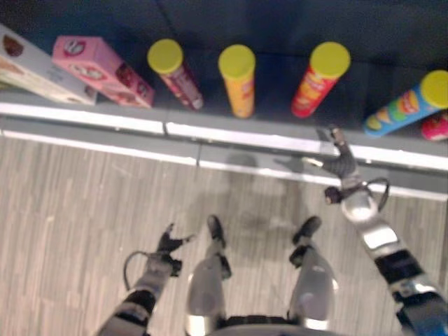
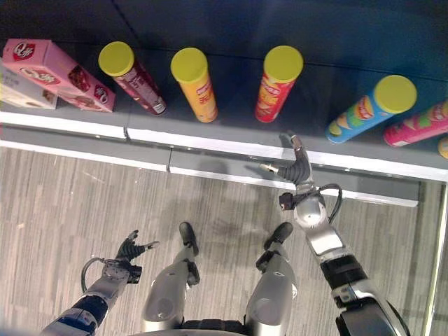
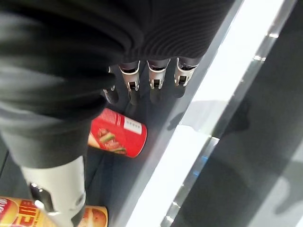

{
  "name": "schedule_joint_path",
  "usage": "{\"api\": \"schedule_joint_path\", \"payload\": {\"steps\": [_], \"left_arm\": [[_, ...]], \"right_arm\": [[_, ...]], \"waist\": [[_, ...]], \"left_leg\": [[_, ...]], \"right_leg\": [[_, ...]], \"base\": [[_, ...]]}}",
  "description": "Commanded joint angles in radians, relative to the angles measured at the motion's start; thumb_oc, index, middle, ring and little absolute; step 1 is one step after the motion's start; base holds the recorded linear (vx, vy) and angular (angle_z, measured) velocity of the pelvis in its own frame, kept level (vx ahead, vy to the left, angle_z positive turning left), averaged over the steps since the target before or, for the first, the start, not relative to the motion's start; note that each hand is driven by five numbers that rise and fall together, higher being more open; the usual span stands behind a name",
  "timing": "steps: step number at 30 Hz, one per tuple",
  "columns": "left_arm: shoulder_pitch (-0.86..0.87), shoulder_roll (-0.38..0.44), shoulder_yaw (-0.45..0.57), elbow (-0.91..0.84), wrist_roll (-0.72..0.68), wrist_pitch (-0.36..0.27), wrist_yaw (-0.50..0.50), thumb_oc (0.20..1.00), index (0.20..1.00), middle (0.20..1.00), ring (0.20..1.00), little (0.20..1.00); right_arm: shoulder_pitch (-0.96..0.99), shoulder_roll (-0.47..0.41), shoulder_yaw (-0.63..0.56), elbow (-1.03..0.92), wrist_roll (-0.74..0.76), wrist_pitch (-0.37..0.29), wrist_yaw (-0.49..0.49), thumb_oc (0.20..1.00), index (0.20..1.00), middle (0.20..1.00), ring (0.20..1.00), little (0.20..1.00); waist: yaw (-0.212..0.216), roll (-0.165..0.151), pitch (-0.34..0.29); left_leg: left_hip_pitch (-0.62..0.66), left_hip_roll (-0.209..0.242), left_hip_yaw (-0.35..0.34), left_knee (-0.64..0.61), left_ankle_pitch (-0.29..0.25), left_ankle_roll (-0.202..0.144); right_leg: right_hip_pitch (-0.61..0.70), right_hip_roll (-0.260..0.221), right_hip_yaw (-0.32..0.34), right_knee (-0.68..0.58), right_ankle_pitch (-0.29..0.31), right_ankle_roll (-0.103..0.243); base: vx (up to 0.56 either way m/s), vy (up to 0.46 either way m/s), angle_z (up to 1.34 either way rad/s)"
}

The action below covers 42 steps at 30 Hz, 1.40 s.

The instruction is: Put the goods on the table back onto the shelves and tidy them up.

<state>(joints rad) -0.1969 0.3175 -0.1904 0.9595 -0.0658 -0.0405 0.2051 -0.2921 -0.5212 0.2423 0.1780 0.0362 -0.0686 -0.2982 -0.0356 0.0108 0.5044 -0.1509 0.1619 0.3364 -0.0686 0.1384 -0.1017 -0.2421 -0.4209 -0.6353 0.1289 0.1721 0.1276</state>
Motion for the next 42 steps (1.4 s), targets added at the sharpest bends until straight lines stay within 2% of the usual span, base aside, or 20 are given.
{"api": "schedule_joint_path", "payload": {"steps": [1,3,6,8,11,14,16,18,19,20,21,24,27,31,32,39,42], "left_arm": [[0.031,0.017,-0.012,0.067,0.016,-0.008,-0.023,1.000,1.000,1.000,1.000,1.000],[0.038,0.015,-0.010,0.071,0.027,-0.011,-0.028,1.000,1.000,1.000,1.000,1.000],[0.046,-0.009,-0.014,0.102,0.054,-0.032,-0.049,1.000,1.000,1.000,1.000,1.000],[0.047,-0.019,-0.022,0.115,0.074,-0.041,-0.063,1.000,1.000,1.000,1.000,1.000],[0.052,-0.027,-0.052,0.112,0.112,-0.056,-0.088,1.000,1.000,1.000,1.000,1.000],[0.071,-0.032,-0.081,0.110,0.131,-0.071,-0.123,1.000,1.000,1.000,1.000,1.000],[0.083,-0.031,-0.097,0.111,0.143,-0.078,-0.134,1.000,1.000,1.000,1.000,1.000],[0.102,-0.040,-0.101,0.101,0.111,-0.085,-0.161,1.000,1.000,1.000,1.000,1.000],[0.103,-0.039,-0.103,0.100,0.110,-0.085,-0.161,1.000,1.000,1.000,1.000,1.000],[0.110,-0.034,-0.092,0.086,0.069,-0.078,-0.175,1.000,1.000,1.000,1.000,1.000],[0.105,-0.051,-0.078,0.094,0.026,-0.080,-0.193,1.000,1.000,1.000,1.000,1.000],[0.107,-0.070,-0.057,0.125,-0.024,-0.075,-0.204,1.000,1.000,1.000,1.000,1.000],[0.115,-0.073,-0.050,0.146,-0.037,-0.070,-0.216,1.000,1.000,1.000,1.000,1.000],[0.123,-0.081,-0.057,0.166,-0.016,-0.068,-0.224,1.000,1.000,1.000,1.000,1.000],[0.128,-0.086,-0.068,0.191,0.023,-0.066,-0.226,1.000,1.000,1.000,1.000,1.000],[0.123,-0.107,-0.101,0.178,0.045,-0.072,-0.231,1.000,1.000,1.000,1.000,1.000],[0.056,-0.092,-0.075,0.196,-0.001,-0.068,-0.237,1.000,1.000,1.000,1.000,1.000]], "right_arm": [[0.022,-0.017,0.001,-0.040,-0.016,-0.057,0.080,1.000,1.000,1.000,1.000,1.000],[0.036,-0.025,0.011,-0.055,-0.009,-0.065,0.108,1.000,1.000,1.000,1.000,1.000],[0.071,-0.019,0.069,-0.067,0.068,-0.101,0.217,1.000,1.000,1.000,1.000,1.000],[0.083,-0.033,0.114,-0.059,0.065,-0.106,0.275,1.000,1.000,1.000,1.000,1.000],[0.103,-0.060,0.202,0.006,0.025,-0.096,0.380,1.000,1.000,1.000,1.000,1.000],[0.148,-0.041,0.265,0.160,-0.018,-0.079,0.461,1.000,1.000,1.000,1.000,1.000],[0.186,-0.009,0.278,0.314,-0.067,-0.070,0.465,1.000,1.000,1.000,1.000,1.000],[0.266,0.045,0.218,0.542,-0.125,-0.054,0.427,1.000,1.000,1.000,1.000,1.000],[0.266,0.049,0.217,0.548,-0.127,-0.057,0.425,1.000,1.000,1.000,1.000,1.000],[0.285,0.073,0.179,0.617,-0.097,-0.043,0.424,1.000,1.000,1.000,1.000,1.000],[0.306,0.124,0.080,0.794,-0.035,-0.023,0.391,1.000,1.000,1.000,1.000,1.000],[0.325,0.173,-0.032,0.963,0.030,0.000,0.366,1.000,1.000,1.000,1.000,1.000],[0.345,0.179,-0.093,1.017,0.060,0.008,0.355,1.000,1.000,1.000,1.000,1.000],[0.364,0.177,-0.115,1.005,0.081,0.004,0.351,1.000,1.000,1.000,1.000,1.000],[0.374,0.175,-0.124,0.980,0.110,-0.004,0.356,1.000,1.000,1.000,1.000,1.000],[0.385,0.192,-0.116,1.007,0.121,-0.010,0.351,1.000,1.000,1.000,1.000,1.000],[0.408,0.195,-0.088,1.007,0.101,-0.008,0.355,1.000,1.000,1.000,1.000,1.000]], "waist": [[0.023,0.018,-0.119],[0.021,0.020,-0.129],[0.014,0.030,-0.170],[0.013,0.034,-0.194],[0.015,0.039,-0.234],[0.017,0.042,-0.271],[0.013,0.044,-0.296],[0.000,0.041,-0.327],[0.002,0.040,-0.327],[-0.006,0.040,-0.335],[-0.021,0.036,-0.352],[-0.041,0.027,-0.376],[-0.060,0.022,-0.392],[-0.076,0.021,-0.405],[-0.094,0.022,-0.418],[-0.120,0.043,-0.439],[-0.154,0.057,-0.463]], "left_leg": [[0.095,0.041,0.077,-0.019,-0.115,-0.055],[0.099,0.041,0.076,-0.019,-0.115,-0.057],[0.110,0.043,0.069,-0.019,-0.107,-0.065],[0.113,0.043,0.064,-0.019,-0.105,-0.068],[0.124,0.041,0.053,-0.019,-0.102,-0.071],[0.144,0.036,0.039,-0.019,-0.104,-0.069],[0.156,0.033,0.034,-0.019,-0.106,-0.068],[0.177,0.029,0.029,-0.019,-0.111,-0.065],[0.178,0.030,0.029,-0.019,-0.111,-0.065],[0.185,0.028,0.031,-0.019,-0.111,-0.065],[0.198,0.027,0.039,-0.019,-0.113,-0.065],[0.222,0.032,0.057,-0.019,-0.118,-0.066],[0.243,0.042,0.071,-0.019,-0.118,-0.069],[0.267,0.058,0.095,-0.019,-0.116,-0.076],[0.288,0.077,0.122,-0.019,-0.108,-0.085],[0.325,0.127,0.164,-0.015,-0.082,-0.110],[0.362,0.169,0.202,-0.009,-0.033,-0.138]], "right_leg": [[-0.044,-0.033,0.072,0.146,-0.105,0.070],[-0.032,-0.028,0.068,0.134,-0.103,0.070],[0.020,-0.011,0.061,0.096,-0.105,0.069],[0.040,-0.003,0.055,0.087,-0.111,0.067],[0.076,0.014,0.048,0.073,-0.121,0.062],[0.120,0.026,0.040,0.046,-0.121,0.064],[0.147,0.033,0.033,0.023,-0.116,0.065],[0.181,0.041,0.030,-0.004,-0.110,0.067],[0.182,0.042,0.030,-0.005,-0.109,0.067],[0.190,0.047,0.031,-0.014,-0.107,0.068],[0.205,0.055,0.035,-0.033,-0.103,0.068],[0.222,0.070,0.051,-0.053,-0.103,0.065],[0.226,0.086,0.070,-0.053,-0.112,0.060],[0.233,0.110,0.094,-0.064,-0.126,0.051],[0.237,0.136,0.117,-0.080,-0.137,0.042],[0.263,0.201,0.147,-0.106,-0.175,0.015],[0.293,0.257,0.177,-0.131,-0.201,-0.011]], "base": [[0.02,-0.012,-0.05],[0.02,-0.014,-0.08],[0.03,-0.018,-0.02],[0.04,-0.021,0.01],[0.05,-0.024,0.01],[0.06,-0.020,0.04],[0.06,-0.009,0.03],[0.07,-0.001,0.14],[0.06,-0.005,0.11],[0.05,0.005,0.03],[0.06,0.004,-0.02],[0.05,-0.013,-0.26],[0.01,-0.038,-0.25],[-0.01,-0.069,-0.23],[-0.02,-0.080,-0.44],[-0.01,-0.095,-0.29],[0.02,-0.143,-0.23]]}}
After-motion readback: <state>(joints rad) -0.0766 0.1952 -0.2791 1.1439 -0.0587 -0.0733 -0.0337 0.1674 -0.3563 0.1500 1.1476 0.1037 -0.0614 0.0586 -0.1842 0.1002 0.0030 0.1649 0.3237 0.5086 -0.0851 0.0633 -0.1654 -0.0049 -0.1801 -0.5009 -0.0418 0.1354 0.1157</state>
